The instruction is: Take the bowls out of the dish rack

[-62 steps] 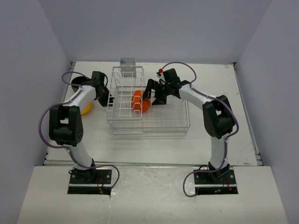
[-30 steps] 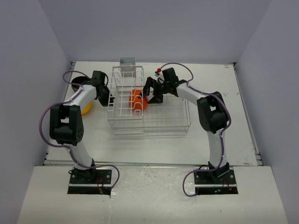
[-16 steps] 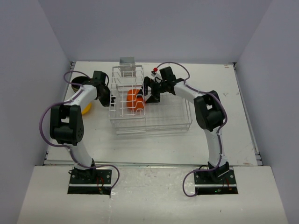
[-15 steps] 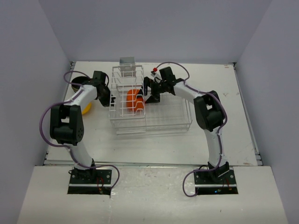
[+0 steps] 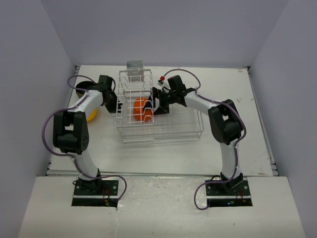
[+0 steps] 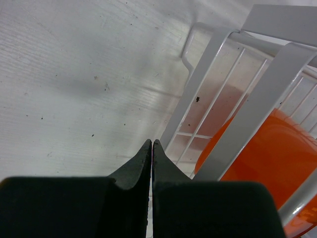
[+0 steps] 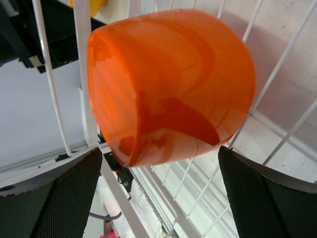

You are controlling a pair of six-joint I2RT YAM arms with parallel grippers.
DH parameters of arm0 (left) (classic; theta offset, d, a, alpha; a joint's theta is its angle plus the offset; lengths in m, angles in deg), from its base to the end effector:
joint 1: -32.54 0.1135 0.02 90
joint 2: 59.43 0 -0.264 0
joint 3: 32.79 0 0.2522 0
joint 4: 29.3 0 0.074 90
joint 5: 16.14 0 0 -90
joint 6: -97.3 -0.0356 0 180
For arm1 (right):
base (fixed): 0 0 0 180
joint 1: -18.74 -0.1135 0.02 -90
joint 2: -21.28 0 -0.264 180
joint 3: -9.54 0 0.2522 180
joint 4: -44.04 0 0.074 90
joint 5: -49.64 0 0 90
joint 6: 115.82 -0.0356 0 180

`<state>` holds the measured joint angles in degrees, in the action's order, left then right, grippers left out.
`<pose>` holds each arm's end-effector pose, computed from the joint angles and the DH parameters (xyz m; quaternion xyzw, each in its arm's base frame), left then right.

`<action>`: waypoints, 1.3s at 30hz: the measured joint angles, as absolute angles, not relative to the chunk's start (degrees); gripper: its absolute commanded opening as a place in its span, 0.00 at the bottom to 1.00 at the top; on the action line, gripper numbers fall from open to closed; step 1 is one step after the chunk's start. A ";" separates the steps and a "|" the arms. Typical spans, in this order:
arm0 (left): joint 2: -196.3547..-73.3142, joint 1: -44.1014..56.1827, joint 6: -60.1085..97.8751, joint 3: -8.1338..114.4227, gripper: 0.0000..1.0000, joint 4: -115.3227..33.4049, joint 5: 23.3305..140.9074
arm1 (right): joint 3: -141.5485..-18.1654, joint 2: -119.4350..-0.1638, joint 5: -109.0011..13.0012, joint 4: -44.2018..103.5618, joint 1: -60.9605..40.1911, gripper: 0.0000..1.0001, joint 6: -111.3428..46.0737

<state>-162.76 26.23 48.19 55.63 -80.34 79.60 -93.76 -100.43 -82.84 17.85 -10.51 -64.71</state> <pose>0.3665 -0.0441 0.2056 -0.2804 0.9358 -0.1282 0.1711 0.3978 0.2504 0.1880 -0.0671 0.8686 0.4783 0.1107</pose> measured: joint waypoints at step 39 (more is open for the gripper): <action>-162.76 26.23 48.21 55.63 0.00 -80.34 79.60 | -103.07 -105.02 -80.94 14.13 -7.58 0.00 -64.47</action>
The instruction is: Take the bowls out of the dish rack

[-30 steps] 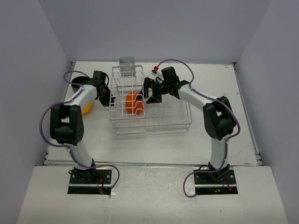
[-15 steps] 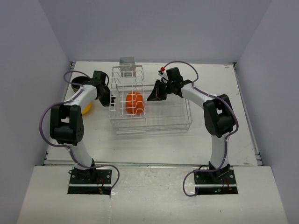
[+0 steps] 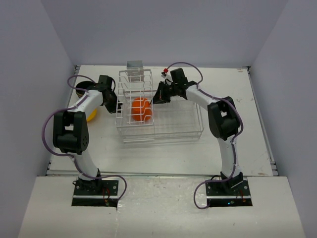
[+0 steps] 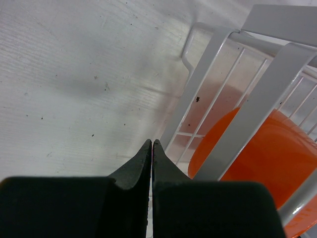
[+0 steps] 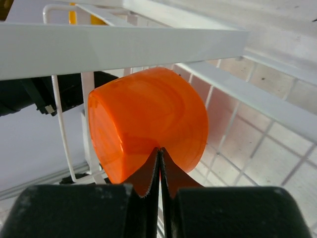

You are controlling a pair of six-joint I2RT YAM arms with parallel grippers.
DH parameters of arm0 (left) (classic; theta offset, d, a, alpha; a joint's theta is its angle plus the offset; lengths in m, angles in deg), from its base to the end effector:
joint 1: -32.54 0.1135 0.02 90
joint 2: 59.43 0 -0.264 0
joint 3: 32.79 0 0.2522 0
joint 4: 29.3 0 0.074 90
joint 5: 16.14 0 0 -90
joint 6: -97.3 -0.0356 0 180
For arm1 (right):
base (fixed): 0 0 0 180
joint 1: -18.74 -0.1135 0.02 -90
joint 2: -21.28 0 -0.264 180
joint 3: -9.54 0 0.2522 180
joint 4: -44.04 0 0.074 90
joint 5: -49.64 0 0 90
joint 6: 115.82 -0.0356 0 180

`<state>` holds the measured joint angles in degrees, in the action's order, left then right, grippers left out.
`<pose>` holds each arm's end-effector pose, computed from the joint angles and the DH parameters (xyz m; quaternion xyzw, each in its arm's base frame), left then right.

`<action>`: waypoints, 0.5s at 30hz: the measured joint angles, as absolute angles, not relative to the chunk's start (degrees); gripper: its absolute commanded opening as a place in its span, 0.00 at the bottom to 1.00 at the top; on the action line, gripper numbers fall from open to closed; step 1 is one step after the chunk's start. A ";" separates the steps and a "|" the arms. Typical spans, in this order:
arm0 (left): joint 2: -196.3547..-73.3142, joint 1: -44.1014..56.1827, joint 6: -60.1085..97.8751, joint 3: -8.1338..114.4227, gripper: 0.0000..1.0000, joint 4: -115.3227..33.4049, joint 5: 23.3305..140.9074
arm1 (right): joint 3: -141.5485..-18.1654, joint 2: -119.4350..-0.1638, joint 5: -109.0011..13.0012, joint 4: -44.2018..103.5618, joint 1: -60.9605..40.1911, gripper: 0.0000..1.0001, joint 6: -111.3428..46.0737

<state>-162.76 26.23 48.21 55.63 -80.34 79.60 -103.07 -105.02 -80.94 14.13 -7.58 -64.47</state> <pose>0.3665 -0.0441 0.2056 -0.2805 0.9357 -0.1282 0.1710 0.4330 0.2400 0.1969 -0.0432 0.8718 0.4673 0.1405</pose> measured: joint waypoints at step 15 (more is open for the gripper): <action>-162.76 26.30 48.19 55.80 0.00 -80.51 79.33 | -103.88 -106.35 -84.74 15.88 -12.46 0.00 -68.95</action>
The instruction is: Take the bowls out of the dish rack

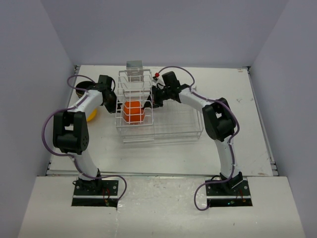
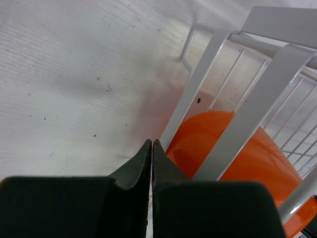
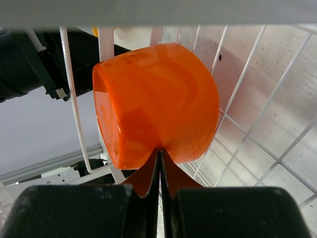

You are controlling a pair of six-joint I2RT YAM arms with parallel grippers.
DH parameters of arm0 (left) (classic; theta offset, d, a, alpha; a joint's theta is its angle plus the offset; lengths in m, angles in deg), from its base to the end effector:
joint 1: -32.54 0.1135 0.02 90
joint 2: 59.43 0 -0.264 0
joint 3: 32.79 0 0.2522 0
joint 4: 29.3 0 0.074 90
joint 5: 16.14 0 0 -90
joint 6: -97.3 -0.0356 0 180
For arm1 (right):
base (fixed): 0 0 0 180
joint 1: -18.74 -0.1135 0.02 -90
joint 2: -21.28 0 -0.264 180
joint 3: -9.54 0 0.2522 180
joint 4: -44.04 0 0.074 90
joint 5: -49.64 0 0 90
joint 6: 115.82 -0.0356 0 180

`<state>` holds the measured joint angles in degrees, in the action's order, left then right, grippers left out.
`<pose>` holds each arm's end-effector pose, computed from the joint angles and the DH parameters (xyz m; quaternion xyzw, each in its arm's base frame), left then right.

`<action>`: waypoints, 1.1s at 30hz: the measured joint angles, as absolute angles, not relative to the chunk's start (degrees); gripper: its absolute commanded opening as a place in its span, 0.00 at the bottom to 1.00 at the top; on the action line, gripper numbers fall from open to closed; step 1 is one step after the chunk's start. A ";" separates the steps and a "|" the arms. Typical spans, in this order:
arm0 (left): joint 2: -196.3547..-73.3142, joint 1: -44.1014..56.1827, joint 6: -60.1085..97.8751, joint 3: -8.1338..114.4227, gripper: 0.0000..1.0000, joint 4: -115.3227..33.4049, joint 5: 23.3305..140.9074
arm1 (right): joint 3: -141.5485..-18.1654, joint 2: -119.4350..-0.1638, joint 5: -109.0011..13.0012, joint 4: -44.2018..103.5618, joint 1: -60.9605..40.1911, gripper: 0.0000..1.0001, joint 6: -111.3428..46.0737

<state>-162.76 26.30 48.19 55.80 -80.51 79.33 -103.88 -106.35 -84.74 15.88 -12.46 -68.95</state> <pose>0.3668 -0.0435 0.2063 -0.2814 0.9356 -0.1260 0.1721 0.4140 0.2799 0.1937 -0.0636 0.8584 0.5012 0.0892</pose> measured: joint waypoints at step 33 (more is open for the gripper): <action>-162.76 26.30 48.17 55.80 0.00 -80.51 79.33 | -90.48 -101.11 -82.03 24.14 -12.37 0.45 -70.46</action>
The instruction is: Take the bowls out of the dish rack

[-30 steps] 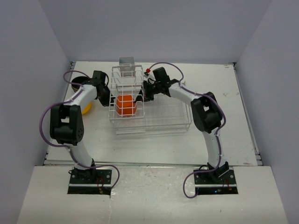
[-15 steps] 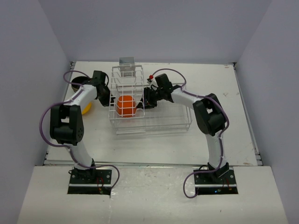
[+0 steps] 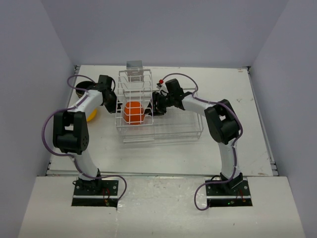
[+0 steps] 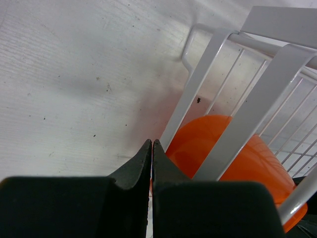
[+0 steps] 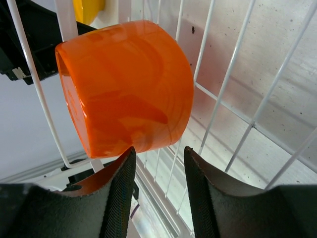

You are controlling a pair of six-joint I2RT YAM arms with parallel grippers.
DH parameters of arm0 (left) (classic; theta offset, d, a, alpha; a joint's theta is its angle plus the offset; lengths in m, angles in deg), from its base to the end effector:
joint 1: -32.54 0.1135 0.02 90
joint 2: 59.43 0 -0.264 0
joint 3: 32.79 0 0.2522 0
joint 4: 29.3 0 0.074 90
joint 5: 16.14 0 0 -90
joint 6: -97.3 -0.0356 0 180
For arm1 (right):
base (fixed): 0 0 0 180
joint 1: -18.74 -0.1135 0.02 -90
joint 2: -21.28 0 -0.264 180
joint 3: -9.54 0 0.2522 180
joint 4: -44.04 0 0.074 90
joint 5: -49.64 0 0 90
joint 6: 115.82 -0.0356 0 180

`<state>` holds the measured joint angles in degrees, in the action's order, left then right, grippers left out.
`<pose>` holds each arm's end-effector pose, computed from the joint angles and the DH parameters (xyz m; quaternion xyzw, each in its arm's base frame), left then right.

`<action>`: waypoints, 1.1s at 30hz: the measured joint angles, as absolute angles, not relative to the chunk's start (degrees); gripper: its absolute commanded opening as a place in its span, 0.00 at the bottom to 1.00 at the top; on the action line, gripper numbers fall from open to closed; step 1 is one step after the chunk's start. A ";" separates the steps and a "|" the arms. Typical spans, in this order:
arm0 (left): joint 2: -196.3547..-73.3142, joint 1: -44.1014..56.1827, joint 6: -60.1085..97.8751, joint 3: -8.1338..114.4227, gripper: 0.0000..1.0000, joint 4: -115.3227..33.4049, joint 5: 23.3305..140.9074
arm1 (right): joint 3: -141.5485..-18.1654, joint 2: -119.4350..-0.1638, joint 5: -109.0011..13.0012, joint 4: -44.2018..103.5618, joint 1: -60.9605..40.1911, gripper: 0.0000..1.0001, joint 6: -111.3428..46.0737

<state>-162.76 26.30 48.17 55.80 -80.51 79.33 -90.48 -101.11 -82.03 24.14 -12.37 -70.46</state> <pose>0.3668 -0.0435 0.2063 -0.2813 0.9356 -0.1259 0.1721 0.3894 0.2626 0.1728 -0.0422 0.8657 0.4889 0.0988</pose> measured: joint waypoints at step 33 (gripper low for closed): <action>-162.76 26.28 48.17 56.41 0.00 -80.89 79.35 | -95.42 -105.13 -87.49 23.90 -11.50 0.70 -70.16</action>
